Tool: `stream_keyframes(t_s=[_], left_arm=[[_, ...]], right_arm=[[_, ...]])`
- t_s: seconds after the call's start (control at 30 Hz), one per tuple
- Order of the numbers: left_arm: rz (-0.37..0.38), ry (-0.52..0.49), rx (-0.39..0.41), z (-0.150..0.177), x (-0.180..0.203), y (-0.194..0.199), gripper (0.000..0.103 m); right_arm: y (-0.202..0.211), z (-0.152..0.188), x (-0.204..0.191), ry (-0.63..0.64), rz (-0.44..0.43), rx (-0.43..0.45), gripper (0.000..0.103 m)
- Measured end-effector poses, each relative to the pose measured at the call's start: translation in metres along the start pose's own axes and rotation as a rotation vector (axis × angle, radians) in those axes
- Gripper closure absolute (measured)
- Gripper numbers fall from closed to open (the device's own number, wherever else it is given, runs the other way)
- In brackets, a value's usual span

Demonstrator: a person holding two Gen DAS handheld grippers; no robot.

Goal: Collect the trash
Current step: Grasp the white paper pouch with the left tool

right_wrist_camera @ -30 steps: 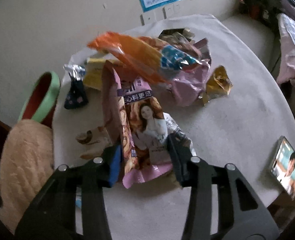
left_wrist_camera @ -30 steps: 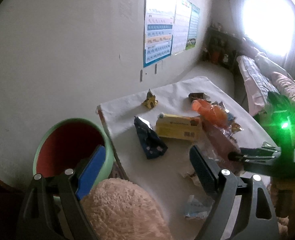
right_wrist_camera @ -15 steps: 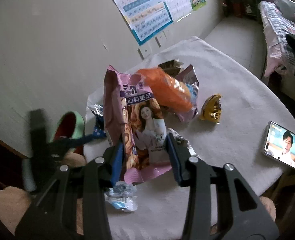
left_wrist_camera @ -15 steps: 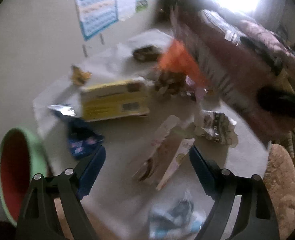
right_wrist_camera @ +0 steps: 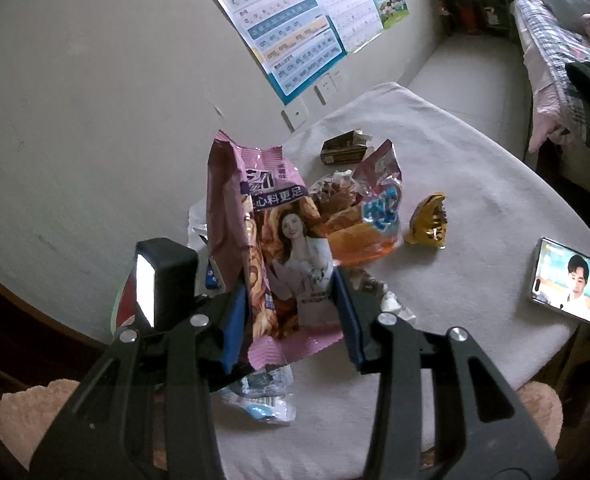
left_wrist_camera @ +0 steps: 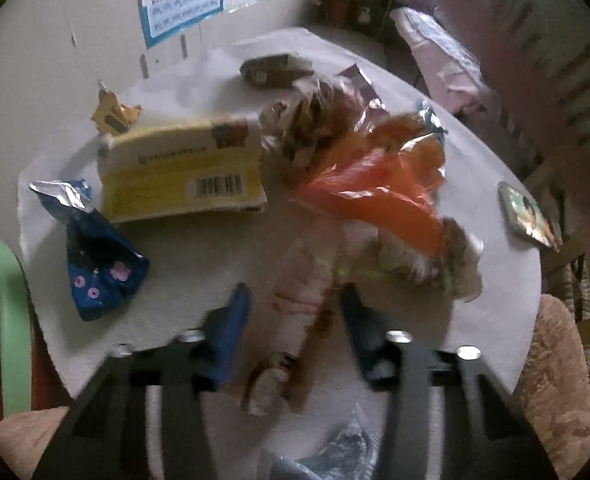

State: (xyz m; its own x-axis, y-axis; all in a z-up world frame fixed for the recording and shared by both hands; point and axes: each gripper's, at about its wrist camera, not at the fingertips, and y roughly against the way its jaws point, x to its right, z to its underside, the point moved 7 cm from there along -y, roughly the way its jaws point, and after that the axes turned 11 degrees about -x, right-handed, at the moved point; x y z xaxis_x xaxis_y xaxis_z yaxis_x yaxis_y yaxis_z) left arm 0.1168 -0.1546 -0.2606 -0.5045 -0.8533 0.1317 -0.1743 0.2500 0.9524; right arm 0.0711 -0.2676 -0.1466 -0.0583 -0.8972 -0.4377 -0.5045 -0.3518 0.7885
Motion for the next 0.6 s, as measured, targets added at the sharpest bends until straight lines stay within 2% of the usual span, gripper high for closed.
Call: stream_keyframes(t_s=[0.07,0.17,0.27,0.33,0.6], left_arm=[[-0.007,0.034,0.003,0.003,-0.006,0.007,0.08],[-0.007,0.091,0.01,0.012,-0.016,0.016,0.082],[0.025,0.169,0.043,0.018,-0.03,0.033,0.082],[0.027,0.182,0.052,0.022,-0.036,0.038,0.082],[-0.024,0.176,-0.015,0.035,-0.039,0.022,0.076]], right_arm=[[0.001,0.0,-0.002,0.003,-0.002,0.002,0.063],[0.002,0.001,-0.006,0.013,-0.001,0.01,0.063],[0.001,0.001,-0.009,0.014,0.0,0.011,0.063],[0.001,0.001,-0.01,0.011,0.004,0.016,0.063],[0.005,0.004,-0.01,-0.019,-0.015,0.022,0.063]])
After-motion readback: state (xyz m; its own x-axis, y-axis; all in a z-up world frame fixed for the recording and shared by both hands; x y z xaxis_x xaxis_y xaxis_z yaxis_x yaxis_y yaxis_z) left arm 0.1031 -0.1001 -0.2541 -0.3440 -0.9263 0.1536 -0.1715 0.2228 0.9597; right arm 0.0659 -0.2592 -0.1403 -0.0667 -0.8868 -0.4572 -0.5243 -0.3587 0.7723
